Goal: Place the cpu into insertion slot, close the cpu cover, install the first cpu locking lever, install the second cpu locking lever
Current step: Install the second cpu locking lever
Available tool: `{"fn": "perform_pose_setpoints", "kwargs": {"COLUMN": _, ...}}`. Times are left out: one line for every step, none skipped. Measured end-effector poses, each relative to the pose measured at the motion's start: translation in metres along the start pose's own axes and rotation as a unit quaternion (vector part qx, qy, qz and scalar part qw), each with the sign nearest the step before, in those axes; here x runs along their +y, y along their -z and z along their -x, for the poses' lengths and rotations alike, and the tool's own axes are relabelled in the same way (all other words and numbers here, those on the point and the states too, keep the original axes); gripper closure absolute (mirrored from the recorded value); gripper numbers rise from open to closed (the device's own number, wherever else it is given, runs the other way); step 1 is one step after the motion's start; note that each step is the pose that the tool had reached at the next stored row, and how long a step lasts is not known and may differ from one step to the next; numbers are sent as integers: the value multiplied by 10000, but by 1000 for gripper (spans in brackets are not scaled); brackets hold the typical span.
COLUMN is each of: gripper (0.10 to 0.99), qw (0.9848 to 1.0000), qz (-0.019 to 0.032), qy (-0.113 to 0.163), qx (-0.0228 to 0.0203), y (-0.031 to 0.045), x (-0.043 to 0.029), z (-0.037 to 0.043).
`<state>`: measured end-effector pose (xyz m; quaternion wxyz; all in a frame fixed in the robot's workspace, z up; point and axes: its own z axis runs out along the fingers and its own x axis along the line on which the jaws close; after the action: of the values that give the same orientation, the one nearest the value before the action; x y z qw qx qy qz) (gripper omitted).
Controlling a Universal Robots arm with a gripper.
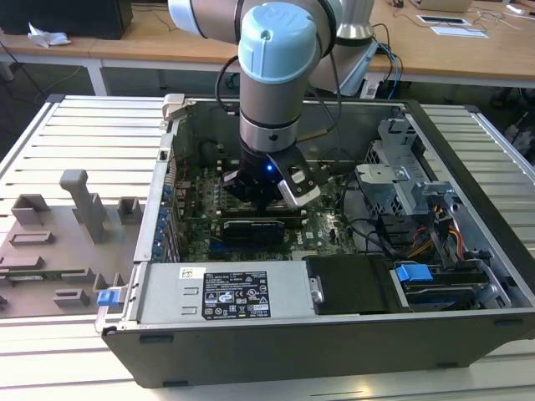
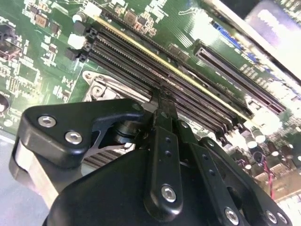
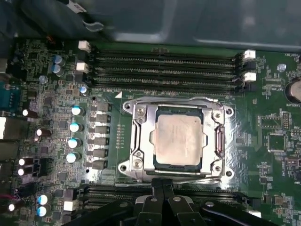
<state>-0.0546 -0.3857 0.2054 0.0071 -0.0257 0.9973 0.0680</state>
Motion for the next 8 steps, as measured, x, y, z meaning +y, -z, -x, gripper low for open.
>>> {"fn": "perform_pose_setpoints", "kwargs": {"gripper": 980, "qw": 10000, "qz": 0, "qy": 3, "qx": -11, "y": 18, "x": 2, "z": -5}}
{"fn": "perform_pose_setpoints", "kwargs": {"gripper": 980, "qw": 10000, "qz": -2, "qy": 5, "qx": -14, "y": 30, "x": 4, "z": -7}}
{"fn": "perform_pose_setpoints", "kwargs": {"gripper": 980, "qw": 10000, "qz": -3, "qy": 9, "qx": -22, "y": 36, "x": 5, "z": -35}}
{"fn": "perform_pose_setpoints", "kwargs": {"gripper": 980, "qw": 10000, "qz": -4, "qy": 13, "qx": -22, "y": 37, "x": 8, "z": -75}}
{"fn": "perform_pose_setpoints", "kwargs": {"gripper": 980, "qw": 10000, "qz": -3, "qy": 16, "qx": -23, "y": 37, "x": 9, "z": -111}}
{"fn": "perform_pose_setpoints", "kwargs": {"gripper": 980, "qw": 10000, "qz": -1, "qy": 16, "qx": -24, "y": 36, "x": 11, "z": -145}}
{"fn": "perform_pose_setpoints", "kwargs": {"gripper": 980, "qw": 10000, "qz": 5, "qy": 20, "qx": -26, "y": 34, "x": 14, "z": -201}}
{"fn": "perform_pose_setpoints", "kwargs": {"gripper": 980, "qw": 10000, "qz": 9, "qy": 25, "qx": -26, "y": 33, "x": 16, "z": -257}}
